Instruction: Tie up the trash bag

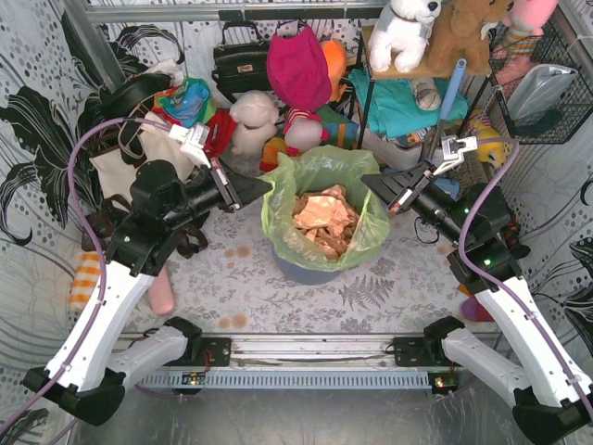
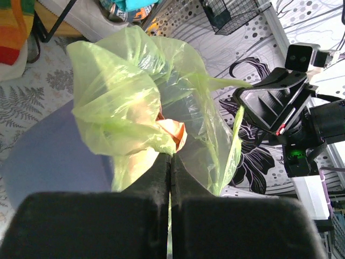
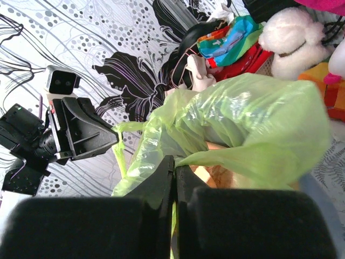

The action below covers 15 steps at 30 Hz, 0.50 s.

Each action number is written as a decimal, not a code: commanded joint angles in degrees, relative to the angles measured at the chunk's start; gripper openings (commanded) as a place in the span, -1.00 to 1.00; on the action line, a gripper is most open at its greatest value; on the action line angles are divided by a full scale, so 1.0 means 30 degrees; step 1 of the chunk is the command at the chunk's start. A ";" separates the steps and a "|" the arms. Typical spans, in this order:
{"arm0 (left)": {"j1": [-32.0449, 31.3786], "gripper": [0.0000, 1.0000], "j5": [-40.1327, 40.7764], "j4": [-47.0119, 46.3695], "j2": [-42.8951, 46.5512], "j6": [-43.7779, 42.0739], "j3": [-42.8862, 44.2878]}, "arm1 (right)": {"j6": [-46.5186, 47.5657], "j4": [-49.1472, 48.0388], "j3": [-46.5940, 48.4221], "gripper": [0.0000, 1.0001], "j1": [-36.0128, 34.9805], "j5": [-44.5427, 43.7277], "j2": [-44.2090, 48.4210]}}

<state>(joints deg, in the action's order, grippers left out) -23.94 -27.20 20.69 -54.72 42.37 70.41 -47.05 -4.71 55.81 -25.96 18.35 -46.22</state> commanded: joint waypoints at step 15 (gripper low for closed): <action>0.0088 -1.00 0.4425 0.5984 0.0263 -0.2673 -0.1106 | 0.0710 0.0453 -0.0968 -1.00 0.0072 -0.0800 0.0348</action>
<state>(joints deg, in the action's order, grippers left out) -23.94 -18.76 32.16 -54.74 38.50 63.96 -47.03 -2.55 50.39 -25.96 16.64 -44.73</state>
